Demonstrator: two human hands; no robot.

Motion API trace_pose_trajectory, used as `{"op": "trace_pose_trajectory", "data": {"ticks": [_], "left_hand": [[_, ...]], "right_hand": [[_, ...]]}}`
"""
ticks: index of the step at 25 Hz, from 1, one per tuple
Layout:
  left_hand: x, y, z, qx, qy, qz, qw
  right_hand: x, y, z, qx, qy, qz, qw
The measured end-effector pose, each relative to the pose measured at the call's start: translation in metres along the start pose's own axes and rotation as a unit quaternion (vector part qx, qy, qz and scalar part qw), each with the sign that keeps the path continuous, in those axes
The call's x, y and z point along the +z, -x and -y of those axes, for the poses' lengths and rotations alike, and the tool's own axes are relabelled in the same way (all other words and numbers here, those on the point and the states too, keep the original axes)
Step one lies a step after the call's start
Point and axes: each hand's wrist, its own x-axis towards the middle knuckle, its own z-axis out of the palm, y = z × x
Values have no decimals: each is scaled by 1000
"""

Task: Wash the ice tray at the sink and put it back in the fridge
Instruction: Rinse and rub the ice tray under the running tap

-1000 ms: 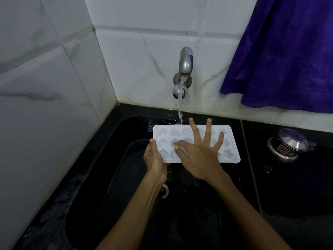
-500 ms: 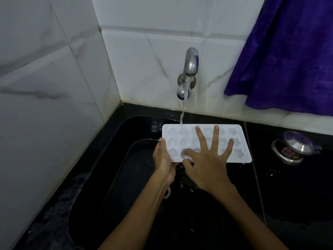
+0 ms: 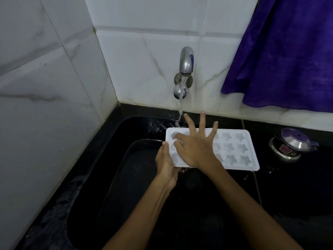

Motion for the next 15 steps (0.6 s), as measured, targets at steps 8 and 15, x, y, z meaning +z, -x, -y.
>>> {"op": "trace_pose_trajectory", "data": {"ticks": [8, 15], "left_hand": [[-14, -9, -9, 24, -23, -32, 999], [-16, -6, -11, 38, -21, -22, 999]], "right_hand": [[2, -16, 15, -4, -34, 52, 998], [2, 25, 21, 29, -91, 11, 995]]}}
